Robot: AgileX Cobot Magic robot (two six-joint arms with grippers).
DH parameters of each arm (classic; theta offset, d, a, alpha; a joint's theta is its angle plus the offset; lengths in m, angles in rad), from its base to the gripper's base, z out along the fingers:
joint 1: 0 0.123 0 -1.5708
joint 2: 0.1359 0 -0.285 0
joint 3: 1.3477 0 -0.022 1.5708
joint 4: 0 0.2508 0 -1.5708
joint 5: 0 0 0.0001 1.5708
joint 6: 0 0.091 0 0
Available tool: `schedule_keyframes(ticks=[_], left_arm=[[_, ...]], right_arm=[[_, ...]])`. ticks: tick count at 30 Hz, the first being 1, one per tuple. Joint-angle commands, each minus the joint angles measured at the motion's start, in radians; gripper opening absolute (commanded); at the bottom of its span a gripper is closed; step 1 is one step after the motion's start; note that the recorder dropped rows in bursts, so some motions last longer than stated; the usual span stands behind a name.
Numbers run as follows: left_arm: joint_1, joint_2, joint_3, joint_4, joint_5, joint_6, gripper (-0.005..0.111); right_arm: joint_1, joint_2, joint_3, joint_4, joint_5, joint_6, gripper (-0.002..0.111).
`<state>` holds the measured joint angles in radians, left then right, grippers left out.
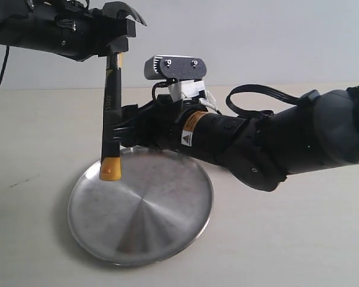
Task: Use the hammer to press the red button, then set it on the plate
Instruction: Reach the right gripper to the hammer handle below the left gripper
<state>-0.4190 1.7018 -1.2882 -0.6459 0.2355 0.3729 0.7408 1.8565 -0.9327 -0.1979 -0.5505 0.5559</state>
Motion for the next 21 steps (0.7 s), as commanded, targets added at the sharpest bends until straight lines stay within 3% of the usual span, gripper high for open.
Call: schedule_keyframes(ticks=[1, 8, 15, 21], left_arm=[[-0.002, -0.017, -0.014, -0.012, -0.041, 0.014, 0.0], [-0.002, -0.017, -0.014, -0.012, -0.028, 0.017, 0.0], [-0.002, -0.017, -0.014, -0.017, -0.02, 0.017, 0.0], [-0.002, -0.017, -0.014, -0.024, -0.009, 0.017, 0.0]], right_arm=[[0.0, 0.008, -0.033, -0.066, -0.034, 0.041, 0.059], [0.0, 0.008, -0.046, -0.064, 0.007, 0.041, 0.059], [-0.02, 0.029, -0.048, -0.046, 0.032, 0.052, 0.067], [-0.02, 0.078, -0.052, -0.146, -0.076, 0.156, 0.067]])
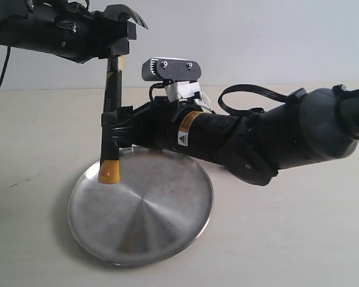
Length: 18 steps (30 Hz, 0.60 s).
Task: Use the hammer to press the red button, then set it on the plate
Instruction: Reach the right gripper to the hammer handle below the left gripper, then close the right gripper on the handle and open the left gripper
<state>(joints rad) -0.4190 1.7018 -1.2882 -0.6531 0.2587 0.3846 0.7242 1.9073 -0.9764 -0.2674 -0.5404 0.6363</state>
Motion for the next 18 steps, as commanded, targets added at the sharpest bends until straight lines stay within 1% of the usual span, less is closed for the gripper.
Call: schedule_keyframes(ticks=[1, 5, 12, 18], left_arm=[[-0.002, -0.017, -0.014, -0.017, -0.03, 0.005, 0.0], [-0.002, -0.017, -0.014, -0.017, -0.03, 0.005, 0.0], [-0.002, -0.017, -0.014, -0.038, -0.03, 0.005, 0.0], [-0.02, -0.017, -0.014, -0.049, -0.026, 0.012, 0.0]], right_arm=[[-0.004, 0.032, -0.008, -0.077, -0.106, 0.083, 0.067], [-0.004, 0.044, -0.008, -0.085, -0.159, 0.099, 0.067], [-0.004, 0.046, -0.012, -0.083, -0.168, 0.099, 0.067], [-0.004, 0.048, -0.052, -0.09, -0.104, 0.111, 0.067]])
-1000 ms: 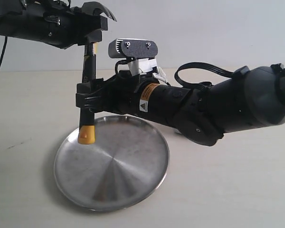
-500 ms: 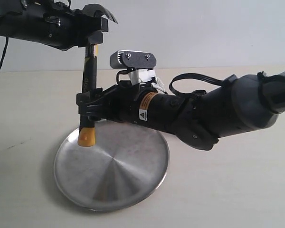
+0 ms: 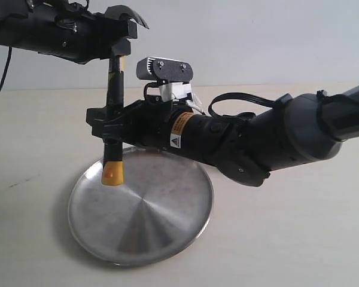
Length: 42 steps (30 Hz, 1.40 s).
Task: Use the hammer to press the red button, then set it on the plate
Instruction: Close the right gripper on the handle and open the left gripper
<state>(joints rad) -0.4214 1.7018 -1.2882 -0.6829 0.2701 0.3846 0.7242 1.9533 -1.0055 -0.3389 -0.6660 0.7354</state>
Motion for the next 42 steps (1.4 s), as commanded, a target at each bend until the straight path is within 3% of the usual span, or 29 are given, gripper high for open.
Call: schedule_keyframes(ticks=[1, 10, 15, 22, 27, 30, 36, 42], left_arm=[[-0.022, -0.017, -0.014, -0.02, -0.037, 0.012, 0.0], [-0.037, -0.017, -0.014, -0.02, -0.048, 0.039, 0.0], [-0.037, -0.017, -0.014, -0.02, -0.048, 0.039, 0.0], [-0.037, -0.015, -0.014, -0.02, -0.048, 0.039, 0.0], [-0.037, -0.008, -0.014, -0.02, -0.046, 0.059, 0.0], [-0.037, -0.008, -0.014, -0.017, -0.052, 0.06, 0.011], [-0.037, -0.008, -0.014, -0.009, -0.055, 0.072, 0.049], [-0.032, -0.011, -0.014, -0.009, -0.05, 0.117, 0.054]], right_arm=[[-0.004, 0.002, -0.023, -0.018, 0.021, 0.019, 0.067], [-0.004, 0.036, -0.023, -0.029, 0.04, 0.037, 0.062], [-0.004, 0.036, -0.023, -0.022, 0.03, 0.037, 0.045], [-0.004, 0.036, -0.023, 0.045, 0.017, 0.035, 0.0], [-0.004, 0.036, -0.023, 0.045, 0.017, 0.035, 0.0], [-0.004, 0.036, -0.023, 0.05, 0.017, 0.035, 0.0], [-0.004, 0.036, -0.023, 0.055, 0.017, 0.025, 0.0], [-0.004, 0.036, -0.023, 0.141, 0.034, 0.002, 0.0]])
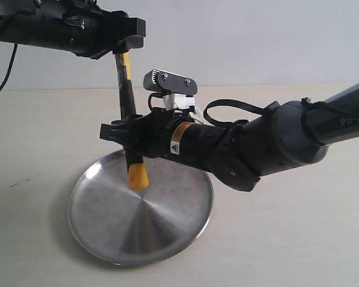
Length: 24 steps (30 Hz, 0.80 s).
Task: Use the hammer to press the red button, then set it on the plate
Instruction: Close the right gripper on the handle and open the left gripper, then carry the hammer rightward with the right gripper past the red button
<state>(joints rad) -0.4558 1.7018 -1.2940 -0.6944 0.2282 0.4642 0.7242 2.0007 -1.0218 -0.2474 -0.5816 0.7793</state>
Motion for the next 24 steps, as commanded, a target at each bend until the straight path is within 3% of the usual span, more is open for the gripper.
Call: schedule_keyframes(ticks=[1, 5, 8, 12, 16, 21, 24], left_arm=[[0.007, -0.013, -0.008, 0.003, -0.002, 0.047, 0.054], [0.048, -0.041, -0.008, 0.01, 0.055, 0.056, 0.054], [0.09, -0.07, -0.008, 0.042, 0.112, 0.056, 0.053], [0.136, -0.105, 0.042, 0.054, 0.131, 0.056, 0.034], [0.149, -0.133, 0.149, 0.056, 0.014, 0.089, 0.0], [0.148, -0.177, 0.29, 0.056, -0.192, 0.127, 0.0], [0.148, -0.22, 0.369, 0.056, -0.309, 0.131, 0.0]], right_arm=[[-0.004, -0.012, -0.007, 0.056, -0.049, -0.057, 0.0], [-0.006, -0.022, -0.007, 0.16, 0.019, -0.112, 0.0], [-0.015, -0.053, -0.007, 0.285, 0.104, -0.287, 0.0], [-0.029, -0.137, 0.007, 0.462, 0.197, -0.562, 0.0], [-0.033, -0.241, 0.007, 0.623, 0.319, -0.848, 0.0], [-0.047, -0.358, 0.007, 0.842, 0.457, -1.172, 0.0], [-0.086, -0.411, 0.013, 0.889, 0.532, -1.229, 0.0]])
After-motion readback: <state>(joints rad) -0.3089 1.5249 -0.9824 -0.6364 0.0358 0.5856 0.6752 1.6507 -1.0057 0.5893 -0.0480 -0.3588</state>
